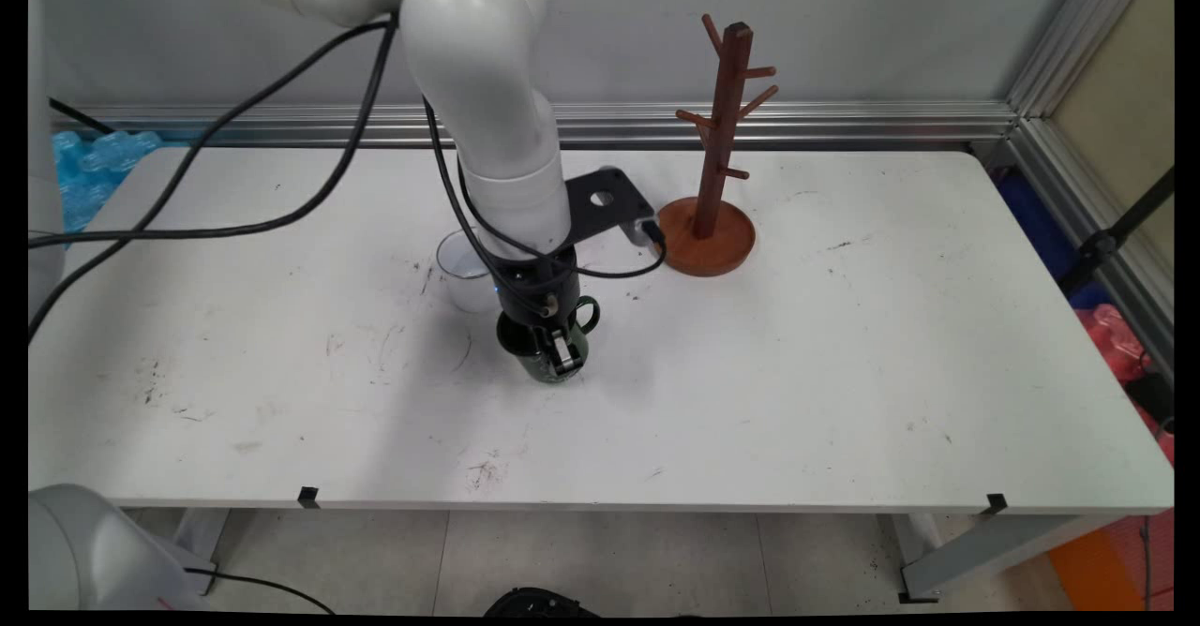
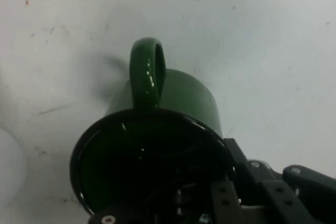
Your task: Place the picked object on the table
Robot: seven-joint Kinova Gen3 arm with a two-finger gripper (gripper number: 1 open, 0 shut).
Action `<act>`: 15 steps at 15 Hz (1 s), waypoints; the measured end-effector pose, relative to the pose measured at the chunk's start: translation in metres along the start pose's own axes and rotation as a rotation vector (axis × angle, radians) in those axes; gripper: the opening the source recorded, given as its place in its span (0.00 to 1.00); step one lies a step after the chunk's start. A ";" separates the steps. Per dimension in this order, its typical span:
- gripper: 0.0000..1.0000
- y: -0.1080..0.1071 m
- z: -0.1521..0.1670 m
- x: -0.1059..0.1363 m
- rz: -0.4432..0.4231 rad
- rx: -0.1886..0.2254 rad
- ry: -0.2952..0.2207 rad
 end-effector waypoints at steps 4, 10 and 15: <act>0.00 0.001 0.008 -0.001 0.014 0.016 -0.037; 0.00 0.002 0.014 -0.004 0.020 0.035 -0.081; 1.00 0.002 0.016 -0.003 0.024 0.048 -0.094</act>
